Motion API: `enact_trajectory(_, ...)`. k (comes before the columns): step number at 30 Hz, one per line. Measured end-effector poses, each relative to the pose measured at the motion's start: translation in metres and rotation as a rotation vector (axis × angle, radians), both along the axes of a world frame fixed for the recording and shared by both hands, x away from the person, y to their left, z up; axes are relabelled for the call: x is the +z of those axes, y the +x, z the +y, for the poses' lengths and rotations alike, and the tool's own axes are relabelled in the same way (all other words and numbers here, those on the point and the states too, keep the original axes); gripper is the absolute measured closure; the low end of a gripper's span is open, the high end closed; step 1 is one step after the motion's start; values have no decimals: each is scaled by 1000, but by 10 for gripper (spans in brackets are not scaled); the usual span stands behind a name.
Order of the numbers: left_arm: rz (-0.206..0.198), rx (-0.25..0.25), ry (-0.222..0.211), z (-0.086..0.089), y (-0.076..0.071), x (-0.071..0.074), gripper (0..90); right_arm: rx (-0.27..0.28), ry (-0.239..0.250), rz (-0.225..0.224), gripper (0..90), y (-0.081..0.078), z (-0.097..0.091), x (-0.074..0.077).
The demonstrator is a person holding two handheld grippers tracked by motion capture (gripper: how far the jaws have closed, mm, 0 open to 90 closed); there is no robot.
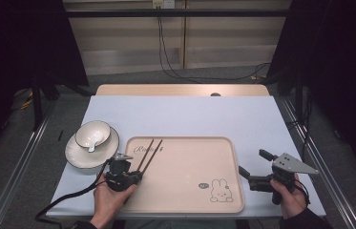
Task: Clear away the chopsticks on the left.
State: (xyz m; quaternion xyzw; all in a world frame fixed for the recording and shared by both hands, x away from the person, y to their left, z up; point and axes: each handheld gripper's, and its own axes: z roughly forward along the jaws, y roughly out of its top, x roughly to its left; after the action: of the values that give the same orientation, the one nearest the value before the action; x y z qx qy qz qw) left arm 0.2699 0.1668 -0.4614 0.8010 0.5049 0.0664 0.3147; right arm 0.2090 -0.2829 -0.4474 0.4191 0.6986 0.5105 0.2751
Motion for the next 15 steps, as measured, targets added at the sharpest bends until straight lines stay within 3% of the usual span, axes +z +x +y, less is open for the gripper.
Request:
enact_trajectory(10, 2, -17, -28, 0, 0, 0, 756, 2, -1, 1, 27, 0, 0, 0)
enact_trajectory(15, -7, -57, -77, -1, 0, 0, 613, 5, 1, 2, 27, 0, 0, 0)
